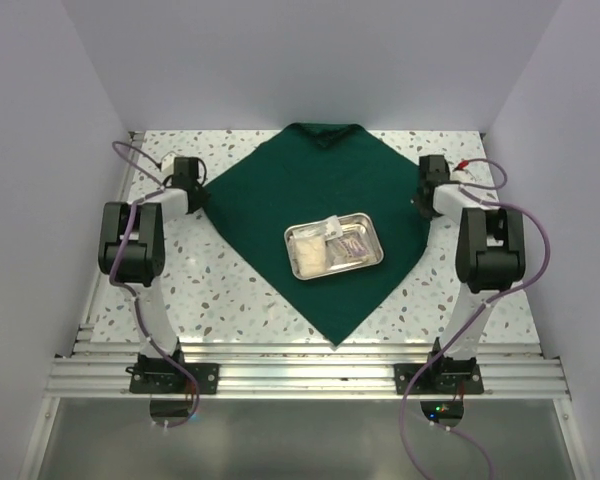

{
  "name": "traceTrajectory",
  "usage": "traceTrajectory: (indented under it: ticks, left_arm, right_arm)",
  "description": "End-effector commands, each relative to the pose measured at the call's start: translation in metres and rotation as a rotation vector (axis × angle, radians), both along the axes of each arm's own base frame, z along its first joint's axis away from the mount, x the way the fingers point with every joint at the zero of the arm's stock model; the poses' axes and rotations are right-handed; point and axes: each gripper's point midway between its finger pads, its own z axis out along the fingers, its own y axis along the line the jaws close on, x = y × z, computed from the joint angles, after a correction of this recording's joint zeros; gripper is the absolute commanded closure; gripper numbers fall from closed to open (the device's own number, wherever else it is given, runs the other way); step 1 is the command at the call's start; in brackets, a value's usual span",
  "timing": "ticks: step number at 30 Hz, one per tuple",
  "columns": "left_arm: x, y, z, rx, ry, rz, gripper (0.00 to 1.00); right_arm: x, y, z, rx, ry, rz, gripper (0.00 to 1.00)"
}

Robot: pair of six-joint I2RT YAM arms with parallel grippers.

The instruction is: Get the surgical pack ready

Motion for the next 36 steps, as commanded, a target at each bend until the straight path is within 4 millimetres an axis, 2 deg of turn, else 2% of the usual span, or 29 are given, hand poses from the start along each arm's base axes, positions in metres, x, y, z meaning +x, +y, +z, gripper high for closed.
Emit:
traceTrajectory:
  ticks: [1, 3, 4, 6, 8, 10, 11, 12, 13, 14, 16, 17, 18, 19, 20, 21, 22, 23, 24, 26, 27, 29, 30, 34, 36]
  left_arm:
    - [0.001, 0.041, -0.010, 0.046, 0.063, 0.093, 1.00]
    - [0.003, 0.049, -0.014, 0.038, 0.082, 0.094, 1.00]
    - [0.003, 0.057, -0.014, 0.036, 0.082, 0.107, 1.00]
    - [-0.001, 0.062, -0.013, 0.035, 0.081, 0.114, 1.00]
    - [-0.002, 0.066, -0.009, 0.050, 0.067, 0.120, 1.00]
    - [-0.002, 0.068, -0.007, 0.061, 0.065, 0.121, 1.00]
    - [0.000, 0.069, -0.005, 0.063, 0.062, 0.118, 1.00]
    - [0.002, 0.067, -0.004, 0.064, 0.064, 0.109, 0.94]
    - [0.000, 0.067, -0.005, 0.065, 0.080, 0.098, 0.90]
    - [0.002, 0.064, -0.003, 0.058, 0.078, 0.084, 0.80]
    - [0.002, 0.064, 0.001, 0.053, 0.061, 0.086, 0.68]
    - [-0.004, 0.064, 0.003, 0.053, 0.058, 0.089, 0.55]
    - [-0.006, 0.063, 0.006, 0.053, 0.048, 0.095, 0.50]
    - [-0.007, 0.065, 0.010, 0.055, 0.029, 0.113, 0.44]
    - [-0.014, 0.064, 0.016, 0.054, 0.015, 0.114, 0.38]
    - [-0.015, 0.063, 0.020, 0.053, 0.002, 0.112, 0.37]
    - [-0.018, 0.062, 0.028, 0.050, -0.015, 0.109, 0.36]
    - [-0.020, 0.061, 0.032, 0.048, -0.022, 0.105, 0.35]
    - [-0.022, 0.057, 0.037, 0.047, -0.026, 0.097, 0.35]
    - [-0.027, 0.047, 0.051, 0.045, -0.052, 0.074, 0.35]
    - [-0.029, 0.034, 0.056, 0.042, -0.064, 0.045, 0.35]
    - [-0.034, 0.016, 0.072, 0.021, -0.107, 0.001, 0.36]
    - [-0.036, -0.014, 0.077, 0.016, -0.121, -0.064, 0.36]
    - [-0.050, -0.059, 0.094, -0.030, -0.187, -0.212, 0.35]
    - [-0.051, -0.070, 0.098, -0.061, -0.224, -0.268, 0.36]
  right_arm:
    - [-0.032, 0.015, 0.008, -0.067, 0.054, -0.008, 1.00]
    - [-0.050, 0.013, 0.003, -0.071, 0.093, -0.007, 1.00]
    - [-0.055, 0.008, 0.004, -0.080, 0.102, -0.015, 1.00]
    - [-0.066, 0.000, 0.008, -0.107, 0.126, -0.032, 1.00]
    - [-0.069, -0.006, 0.015, -0.129, 0.127, -0.043, 0.99]
    - [-0.073, -0.015, 0.019, -0.152, 0.145, -0.055, 0.90]
    - [-0.071, -0.018, 0.024, -0.163, 0.143, -0.059, 0.81]
    - [-0.076, -0.025, 0.027, -0.174, 0.165, -0.074, 0.67]
    - [-0.077, -0.030, 0.031, -0.184, 0.168, -0.087, 0.61]
    - [-0.076, -0.033, 0.037, -0.195, 0.161, -0.094, 0.59]
    - [-0.072, -0.034, 0.052, -0.204, 0.120, -0.077, 0.58]
    - [-0.074, -0.028, 0.051, -0.193, 0.120, -0.027, 0.58]
    - [-0.062, -0.020, 0.069, -0.184, 0.031, 0.004, 0.58]
    - [-0.057, -0.013, 0.074, -0.179, -0.005, 0.049, 0.57]
    - [-0.055, 0.002, 0.071, -0.158, -0.012, 0.161, 0.57]
    - [-0.045, 0.017, 0.087, -0.149, -0.085, 0.214, 0.56]
    - [-0.042, 0.031, 0.087, -0.125, -0.111, 0.287, 0.51]
    - [-0.037, 0.056, 0.090, -0.072, -0.142, 0.432, 0.50]
    - [-0.033, 0.074, 0.097, -0.037, -0.185, 0.501, 0.48]
    - [-0.031, 0.103, 0.099, 0.021, -0.217, 0.636, 0.44]
    - [-0.037, 0.124, 0.097, 0.041, -0.202, 0.722, 0.44]
    - [-0.041, 0.145, 0.092, 0.033, -0.175, 0.828, 0.44]
    - [-0.050, 0.164, 0.086, 0.041, -0.147, 0.894, 0.44]
    - [-0.070, 0.204, 0.068, 0.051, -0.064, 1.055, 0.44]
    - [-0.079, 0.216, 0.053, 0.054, -0.019, 1.103, 0.45]
